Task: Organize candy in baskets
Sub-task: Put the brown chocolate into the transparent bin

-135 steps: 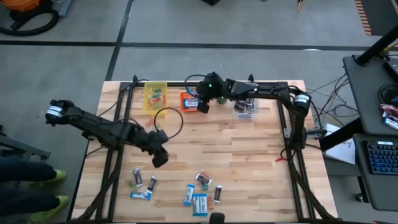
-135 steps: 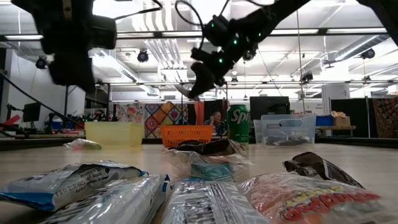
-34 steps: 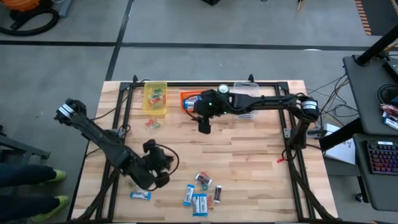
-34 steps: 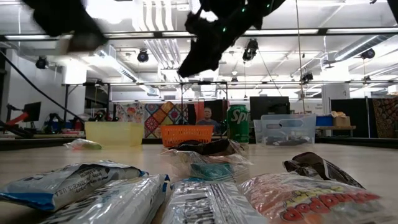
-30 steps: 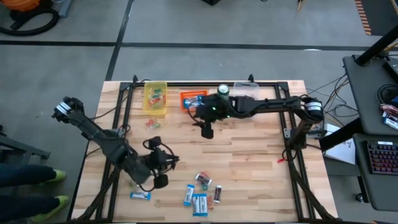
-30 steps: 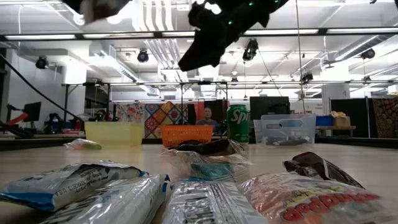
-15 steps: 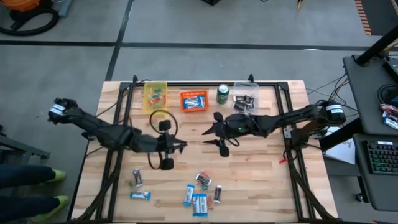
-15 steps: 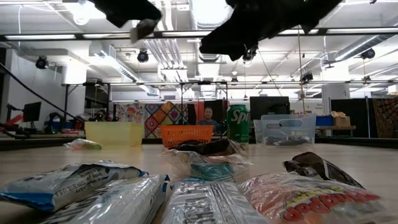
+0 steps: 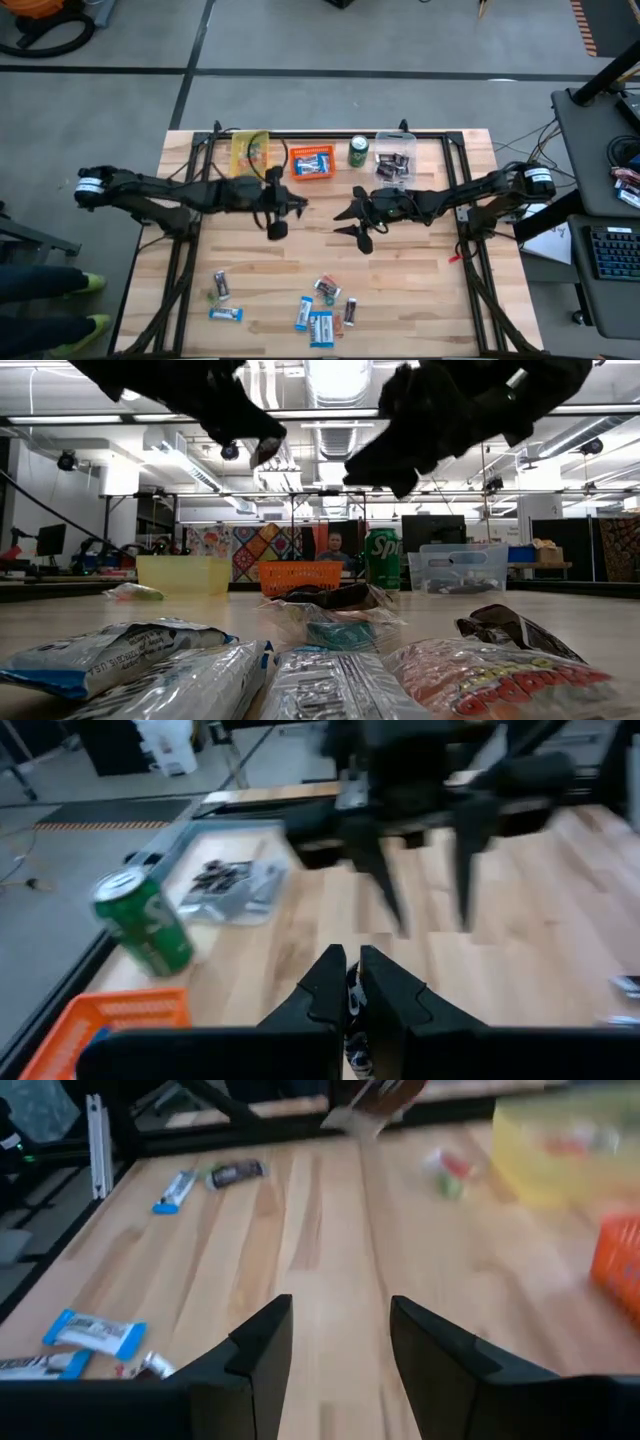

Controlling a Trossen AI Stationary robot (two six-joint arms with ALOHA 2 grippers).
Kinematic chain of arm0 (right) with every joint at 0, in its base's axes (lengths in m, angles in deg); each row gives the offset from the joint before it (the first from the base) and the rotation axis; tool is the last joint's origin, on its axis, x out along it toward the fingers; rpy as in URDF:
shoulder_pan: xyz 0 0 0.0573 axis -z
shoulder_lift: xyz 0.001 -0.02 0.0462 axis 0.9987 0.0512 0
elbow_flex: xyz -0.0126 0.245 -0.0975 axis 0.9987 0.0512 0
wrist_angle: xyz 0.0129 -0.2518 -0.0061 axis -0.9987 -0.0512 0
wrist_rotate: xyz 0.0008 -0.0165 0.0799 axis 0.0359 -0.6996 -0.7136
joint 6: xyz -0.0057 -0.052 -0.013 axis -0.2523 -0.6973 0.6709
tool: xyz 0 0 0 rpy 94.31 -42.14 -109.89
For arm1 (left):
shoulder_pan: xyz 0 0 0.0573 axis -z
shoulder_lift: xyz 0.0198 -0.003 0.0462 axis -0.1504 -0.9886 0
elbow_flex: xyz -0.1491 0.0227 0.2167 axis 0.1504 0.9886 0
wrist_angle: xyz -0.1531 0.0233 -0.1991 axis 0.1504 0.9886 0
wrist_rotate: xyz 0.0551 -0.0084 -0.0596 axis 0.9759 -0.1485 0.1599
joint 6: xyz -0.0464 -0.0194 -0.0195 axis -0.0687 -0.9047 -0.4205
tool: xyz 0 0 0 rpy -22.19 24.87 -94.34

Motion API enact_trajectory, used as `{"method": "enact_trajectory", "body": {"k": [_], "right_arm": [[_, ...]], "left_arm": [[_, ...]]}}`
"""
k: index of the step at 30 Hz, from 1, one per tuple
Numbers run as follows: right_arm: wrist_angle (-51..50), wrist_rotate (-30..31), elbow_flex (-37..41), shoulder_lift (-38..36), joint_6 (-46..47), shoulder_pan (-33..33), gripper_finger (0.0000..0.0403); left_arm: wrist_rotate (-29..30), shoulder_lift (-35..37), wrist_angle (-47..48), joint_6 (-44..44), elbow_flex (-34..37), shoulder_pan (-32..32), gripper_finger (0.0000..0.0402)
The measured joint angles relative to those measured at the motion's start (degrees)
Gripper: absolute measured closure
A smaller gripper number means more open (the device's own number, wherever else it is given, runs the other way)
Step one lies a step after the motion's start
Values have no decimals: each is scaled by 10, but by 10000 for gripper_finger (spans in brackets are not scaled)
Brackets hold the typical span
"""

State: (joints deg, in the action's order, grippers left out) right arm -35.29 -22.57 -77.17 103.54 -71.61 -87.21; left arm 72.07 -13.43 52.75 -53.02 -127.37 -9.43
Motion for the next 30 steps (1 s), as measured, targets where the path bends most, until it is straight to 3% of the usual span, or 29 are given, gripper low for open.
{"method": "enact_trajectory", "body": {"k": [8, 12, 17, 24, 30], "right_arm": [[0, 77, 55, 0, 119, -1, 248], [0, 97, 74, 0, 145, -1, 254], [0, 125, 85, 0, 155, -1, 263], [44, 149, 82, 0, 119, -1, 266], [113, 150, 81, 0, 119, -1, 249]], "left_arm": [[-18, -12, 9, -28, 10, -129, 400], [-18, -31, 13, -36, 10, -160, 400], [-30, -54, -1, -38, 10, -160, 400], [-164, -119, -127, -73, 10, -145, 400], [-169, -191, -241, -111, 10, -119, 400]]}}
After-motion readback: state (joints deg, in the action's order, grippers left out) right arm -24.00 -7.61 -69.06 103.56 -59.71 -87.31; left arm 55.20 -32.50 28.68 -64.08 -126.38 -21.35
